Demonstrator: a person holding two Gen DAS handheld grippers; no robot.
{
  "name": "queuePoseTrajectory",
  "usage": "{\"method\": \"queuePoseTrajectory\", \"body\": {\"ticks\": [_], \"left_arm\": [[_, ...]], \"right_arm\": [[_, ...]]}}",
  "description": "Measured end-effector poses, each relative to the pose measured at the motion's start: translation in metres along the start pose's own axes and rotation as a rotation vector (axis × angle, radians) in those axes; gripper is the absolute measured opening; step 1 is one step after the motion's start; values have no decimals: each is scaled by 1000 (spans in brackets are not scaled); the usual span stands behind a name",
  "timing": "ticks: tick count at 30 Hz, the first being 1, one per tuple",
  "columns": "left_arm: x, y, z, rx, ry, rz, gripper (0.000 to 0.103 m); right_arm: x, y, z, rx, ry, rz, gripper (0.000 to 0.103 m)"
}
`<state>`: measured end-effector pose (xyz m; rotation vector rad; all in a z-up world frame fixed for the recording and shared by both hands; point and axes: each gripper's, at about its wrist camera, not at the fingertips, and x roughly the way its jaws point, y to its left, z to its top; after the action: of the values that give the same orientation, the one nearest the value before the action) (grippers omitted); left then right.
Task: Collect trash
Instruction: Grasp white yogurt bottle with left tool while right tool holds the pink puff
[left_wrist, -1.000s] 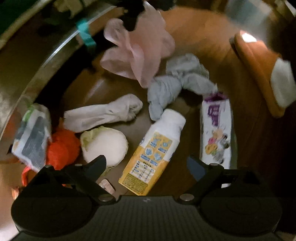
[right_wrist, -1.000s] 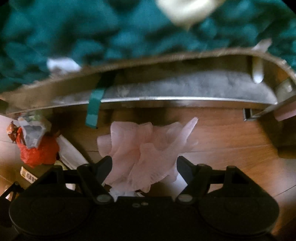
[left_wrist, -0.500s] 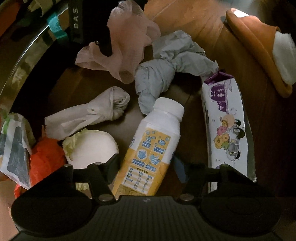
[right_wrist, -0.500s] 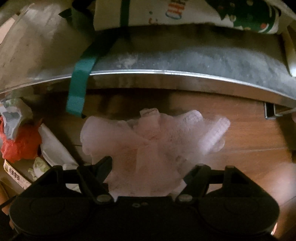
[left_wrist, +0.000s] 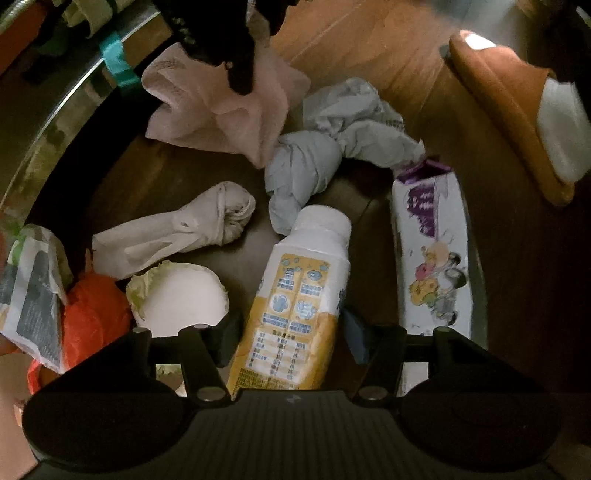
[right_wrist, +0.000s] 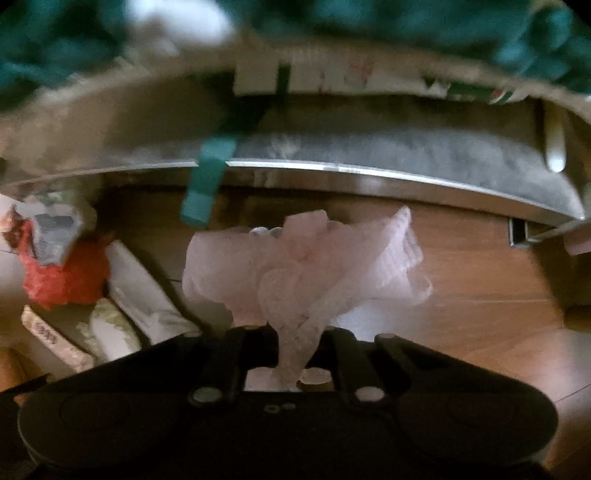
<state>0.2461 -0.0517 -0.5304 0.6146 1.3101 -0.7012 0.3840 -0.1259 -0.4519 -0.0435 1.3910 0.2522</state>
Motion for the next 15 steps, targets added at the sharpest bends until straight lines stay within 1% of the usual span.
{"method": "queuePoseTrajectory", "body": {"ticks": [4,7,9,10,11,13,15], "left_arm": [[-16,7,3,-53,11,1,55],[-39,14,3,-87,10,11,53],[-61,20,4,-102,4,20,52],[-72,21,2,-105,-7,25,41],[-83,22,3,-106,-19,21,23],[-101,26,3,-131,-4,23,4],[-118,31,-1,-164,5,20,4]], "right_arm": [[-35,-1,-2,-18,-16,0,6],[-65,-4,-10,-20,-18,2,6],[-84,-4,-10,-33,-37,7,6],[-93,-2,-13,-41,-45,5,6],[-107,-1,-14,-50,-56,6,6],[-134,-3,-20,-69,-82,13,6],[-160,-2,-27,-62,-102,28,6]]}}
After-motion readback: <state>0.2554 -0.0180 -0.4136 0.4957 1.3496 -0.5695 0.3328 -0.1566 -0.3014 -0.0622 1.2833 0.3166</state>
